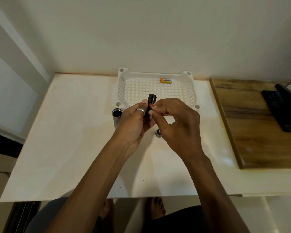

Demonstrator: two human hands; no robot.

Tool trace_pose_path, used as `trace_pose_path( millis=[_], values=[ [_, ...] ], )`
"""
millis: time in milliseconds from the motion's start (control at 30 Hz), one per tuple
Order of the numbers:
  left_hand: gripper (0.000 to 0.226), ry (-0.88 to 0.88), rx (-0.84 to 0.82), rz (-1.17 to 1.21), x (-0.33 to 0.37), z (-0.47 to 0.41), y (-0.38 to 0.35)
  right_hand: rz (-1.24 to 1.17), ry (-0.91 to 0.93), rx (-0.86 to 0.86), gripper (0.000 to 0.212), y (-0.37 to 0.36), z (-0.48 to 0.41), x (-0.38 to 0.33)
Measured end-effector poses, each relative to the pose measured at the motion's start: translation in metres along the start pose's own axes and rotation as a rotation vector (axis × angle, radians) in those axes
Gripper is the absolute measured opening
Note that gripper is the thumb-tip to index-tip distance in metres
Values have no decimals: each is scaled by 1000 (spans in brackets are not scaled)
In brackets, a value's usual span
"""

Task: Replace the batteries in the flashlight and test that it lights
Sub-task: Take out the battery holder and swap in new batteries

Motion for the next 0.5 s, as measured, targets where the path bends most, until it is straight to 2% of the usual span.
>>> trace_pose_path(
  millis=[133,233,400,500],
  values=[
    [26,11,15,5,-2,-2,1,-99,-63,13,9,2,-1,5],
    [27,12,7,-6,-4,-4,1,-132,-161,-44,8,3,-1,10],
    [31,5,-34,-29,-5,-2,-5,-40,-255,-122,11,0,-1,11],
    [26,11,-40,-12,-4,0,-7,-14,-433,-91,25,3,-3,18]
  ],
)
Point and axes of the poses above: each hand's wrist, its own z-axis away from the middle knuckle, its own y-axis out of the back of the hand, x = y × z, the point moved 4 cm from there along -z, towards the middle knuckle, and after that the axes turned 8 degrees about y, right-handed, at the moved point
